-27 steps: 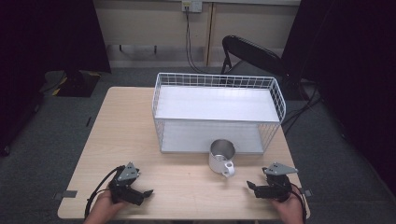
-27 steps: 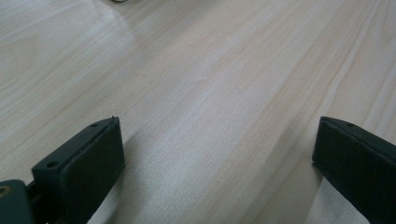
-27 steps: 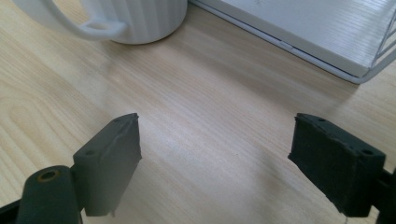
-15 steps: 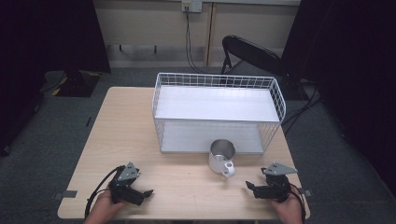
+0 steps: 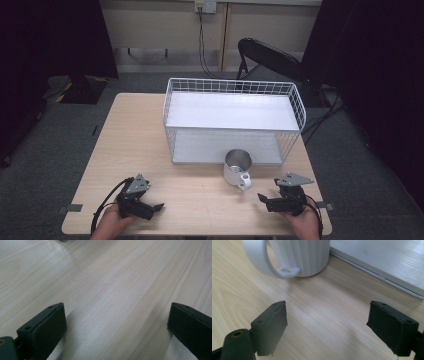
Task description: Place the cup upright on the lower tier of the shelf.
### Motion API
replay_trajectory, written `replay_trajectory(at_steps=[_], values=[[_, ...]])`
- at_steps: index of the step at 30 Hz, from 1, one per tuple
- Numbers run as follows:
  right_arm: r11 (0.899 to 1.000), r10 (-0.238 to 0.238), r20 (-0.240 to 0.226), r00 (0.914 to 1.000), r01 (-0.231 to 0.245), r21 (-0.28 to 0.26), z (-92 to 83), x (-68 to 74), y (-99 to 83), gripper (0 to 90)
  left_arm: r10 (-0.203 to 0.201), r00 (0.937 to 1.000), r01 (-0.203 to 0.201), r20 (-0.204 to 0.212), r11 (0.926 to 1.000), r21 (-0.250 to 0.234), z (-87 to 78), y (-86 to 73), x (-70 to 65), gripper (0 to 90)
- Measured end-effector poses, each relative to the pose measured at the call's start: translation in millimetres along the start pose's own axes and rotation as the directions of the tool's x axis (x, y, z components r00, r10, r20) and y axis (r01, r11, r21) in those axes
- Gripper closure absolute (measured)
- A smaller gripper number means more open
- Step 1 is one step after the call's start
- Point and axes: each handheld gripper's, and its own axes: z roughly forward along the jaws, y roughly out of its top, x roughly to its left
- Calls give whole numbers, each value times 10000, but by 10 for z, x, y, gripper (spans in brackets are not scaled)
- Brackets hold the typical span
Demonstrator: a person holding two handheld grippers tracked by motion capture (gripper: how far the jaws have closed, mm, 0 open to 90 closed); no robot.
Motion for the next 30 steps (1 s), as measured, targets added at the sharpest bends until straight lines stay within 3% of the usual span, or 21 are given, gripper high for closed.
replay_trajectory(at_steps=[9, 17, 30], values=[[9996, 205, -496, 9986, -213, -159, 21, 90, 98, 153, -4, 10000, 4, -13, 10000, 5, 1, 1, 0, 13], [9996, -289, -533, 9982, 291, 25, 54, 207, 169, 155, -6, 10000, 6, -16, 10000, 6, 2, 2, 0, 13], [9992, 271, -696, 9972, -291, -288, 48, 306, 315, 177, -69, 10000, 69, 27, 10000, 9, 1, 2, -4, 13]])
